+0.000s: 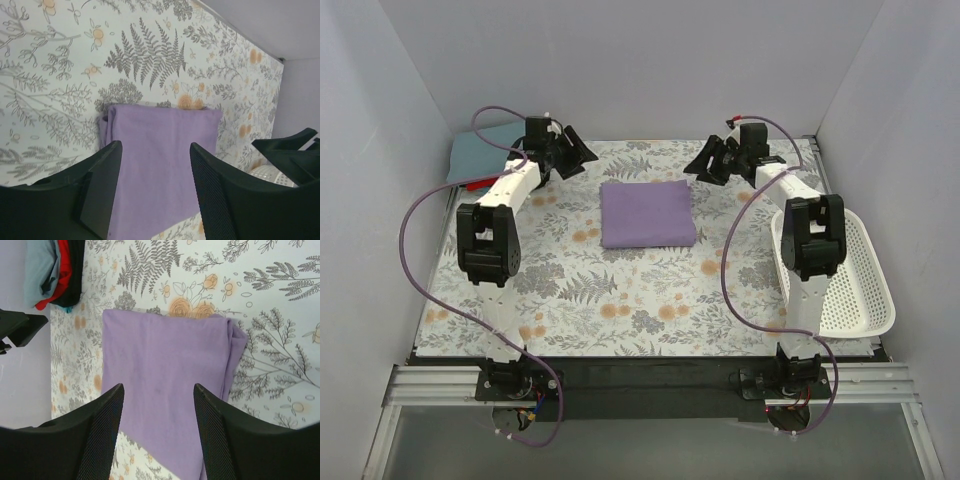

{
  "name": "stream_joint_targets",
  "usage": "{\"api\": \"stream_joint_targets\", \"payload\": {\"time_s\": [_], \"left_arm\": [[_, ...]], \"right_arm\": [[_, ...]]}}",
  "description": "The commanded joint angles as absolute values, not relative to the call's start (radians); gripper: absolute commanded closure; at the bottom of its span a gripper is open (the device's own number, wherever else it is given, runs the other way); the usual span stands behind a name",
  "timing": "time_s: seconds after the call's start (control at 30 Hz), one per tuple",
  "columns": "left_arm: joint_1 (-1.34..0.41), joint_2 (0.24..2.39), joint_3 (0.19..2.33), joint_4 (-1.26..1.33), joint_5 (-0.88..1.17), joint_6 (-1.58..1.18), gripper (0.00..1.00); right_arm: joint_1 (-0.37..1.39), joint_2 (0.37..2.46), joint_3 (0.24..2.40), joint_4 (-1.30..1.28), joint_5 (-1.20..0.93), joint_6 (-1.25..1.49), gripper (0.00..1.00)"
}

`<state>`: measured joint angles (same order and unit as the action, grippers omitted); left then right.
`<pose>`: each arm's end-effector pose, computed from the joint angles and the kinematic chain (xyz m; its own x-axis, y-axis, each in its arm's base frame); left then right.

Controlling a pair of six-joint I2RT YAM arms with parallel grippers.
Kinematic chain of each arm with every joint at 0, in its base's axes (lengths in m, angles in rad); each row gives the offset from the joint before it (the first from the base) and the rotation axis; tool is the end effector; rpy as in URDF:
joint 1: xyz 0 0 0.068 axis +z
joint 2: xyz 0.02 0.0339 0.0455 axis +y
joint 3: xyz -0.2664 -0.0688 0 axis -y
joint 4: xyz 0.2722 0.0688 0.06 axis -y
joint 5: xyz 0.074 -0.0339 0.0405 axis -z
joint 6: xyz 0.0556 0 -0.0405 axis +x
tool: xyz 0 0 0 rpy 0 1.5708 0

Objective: Fold and stack the t-shirts
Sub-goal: Fold the tshirt, then neatly place the folded tshirt to the corner

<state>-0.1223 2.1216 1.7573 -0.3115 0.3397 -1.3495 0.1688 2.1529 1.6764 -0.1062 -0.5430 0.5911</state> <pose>0.5275 -0.0835 0.2205 -0.5002 -0.8653 0.0321 -0.5238 0.2729 -0.8069 0.5249 0.1186 0.1976 -0.7676 0.3532 -0.5349 -0.1703 0.6921 0.7014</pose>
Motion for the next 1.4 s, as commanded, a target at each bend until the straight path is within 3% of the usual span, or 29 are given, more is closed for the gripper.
{"api": "stream_joint_targets", "payload": {"time_s": [0.0,0.33,0.8,1.03,1.17,1.27,1.37], "left_arm": [[-0.123,2.031,1.707,-0.486,0.311,-1.27,0.44],[-0.146,2.065,1.608,-0.58,0.491,-1.146,0.37],[-0.192,2.249,1.71,-0.566,0.381,-1.132,0.37],[-0.253,2.347,1.833,-0.687,0.189,-1.129,0.46],[-0.281,2.393,1.905,-0.759,0.118,-1.134,0.58],[-0.296,2.39,1.896,-0.778,0.092,-1.14,0.71],[-0.314,2.393,1.898,-0.788,0.048,-1.147,0.94]], "right_arm": [[0.164,2.045,1.606,-0.103,-0.512,0.545,0.35],[0.181,1.888,1.402,-0.098,-0.488,0.494,0.35],[0.198,1.772,1.253,-0.074,-0.474,0.463,0.35],[0.198,1.743,1.218,-0.069,-0.477,0.465,0.35],[0.201,1.738,1.21,-0.066,-0.488,0.472,0.36],[0.206,1.726,1.201,-0.066,-0.486,0.471,0.36],[0.212,1.717,1.192,-0.063,-0.488,0.472,0.36]]}}
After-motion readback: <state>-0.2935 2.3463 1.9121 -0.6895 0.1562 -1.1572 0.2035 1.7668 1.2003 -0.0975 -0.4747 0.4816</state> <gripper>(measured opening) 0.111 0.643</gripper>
